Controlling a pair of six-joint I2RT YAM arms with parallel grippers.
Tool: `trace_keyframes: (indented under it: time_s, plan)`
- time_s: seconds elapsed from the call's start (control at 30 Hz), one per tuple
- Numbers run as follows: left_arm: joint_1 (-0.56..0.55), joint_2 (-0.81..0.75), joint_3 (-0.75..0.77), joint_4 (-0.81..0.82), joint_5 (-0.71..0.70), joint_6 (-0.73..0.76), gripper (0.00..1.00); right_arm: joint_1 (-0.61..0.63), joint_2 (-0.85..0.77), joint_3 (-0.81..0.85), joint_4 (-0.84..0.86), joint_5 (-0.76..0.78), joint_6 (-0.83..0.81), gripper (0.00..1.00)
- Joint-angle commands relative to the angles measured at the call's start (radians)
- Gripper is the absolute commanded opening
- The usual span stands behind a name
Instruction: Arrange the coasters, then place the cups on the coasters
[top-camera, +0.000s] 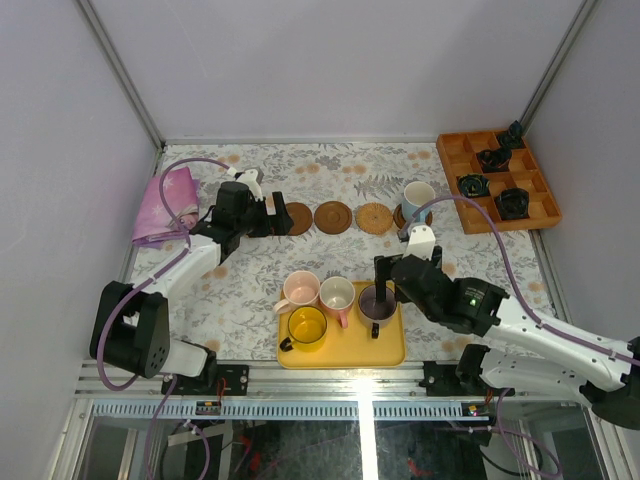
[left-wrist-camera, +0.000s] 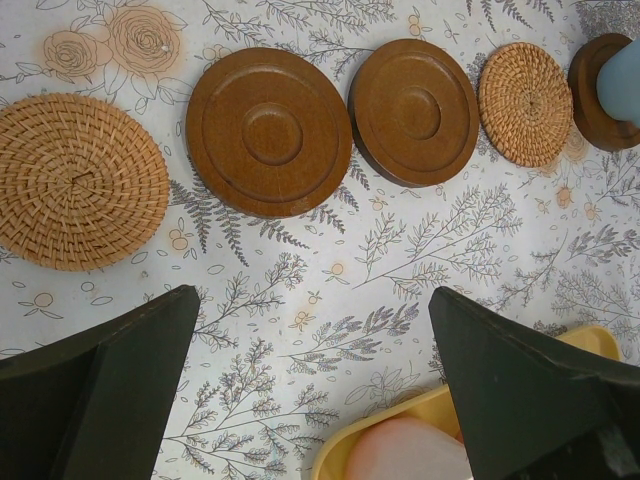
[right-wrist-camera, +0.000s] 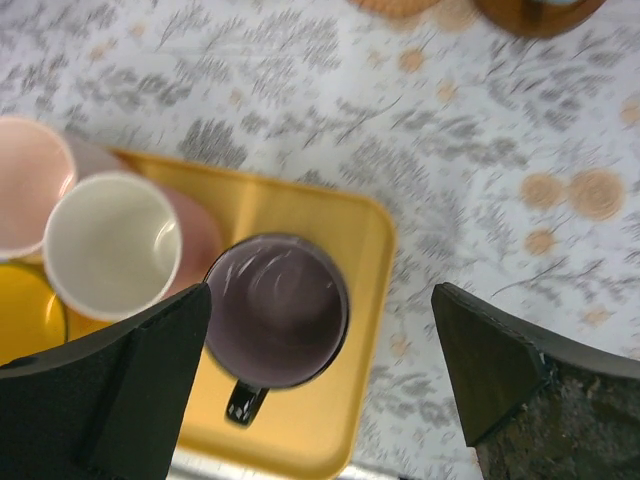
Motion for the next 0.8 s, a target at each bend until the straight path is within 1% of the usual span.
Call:
trace_keyframes:
  time_s: [0.0, 0.13, 0.23, 0.43, 0.67, 0.77]
  plan:
    - [0.006, 0.014, -0.002, 0.015, -0.004, 0.007, 1.00, 0.084, 0.008, 0.000, -0.112, -0.097, 0.183, 0.99]
    - [0.006, 0.018, -0.003, 0.013, 0.000, 0.006, 1.00, 0.170, 0.035, 0.011, -0.176, -0.090, 0.280, 0.99]
    - [0.006, 0.022, -0.005, 0.011, 0.000, 0.005, 1.00, 0.218, 0.043, 0.007, -0.176, -0.101, 0.315, 0.99]
    - [0.006, 0.024, 0.005, -0.004, -0.009, 0.016, 1.00, 0.257, 0.091, -0.021, -0.180, -0.164, 0.386, 0.99]
    - [0.006, 0.025, 0.009, -0.015, -0.021, 0.024, 1.00, 0.275, 0.130, -0.048, -0.195, -0.155, 0.481, 0.99]
    - [0.006, 0.031, 0.008, -0.012, -0.016, 0.022, 1.00, 0.274, 0.172, -0.054, -0.198, -0.147, 0.500, 0.99]
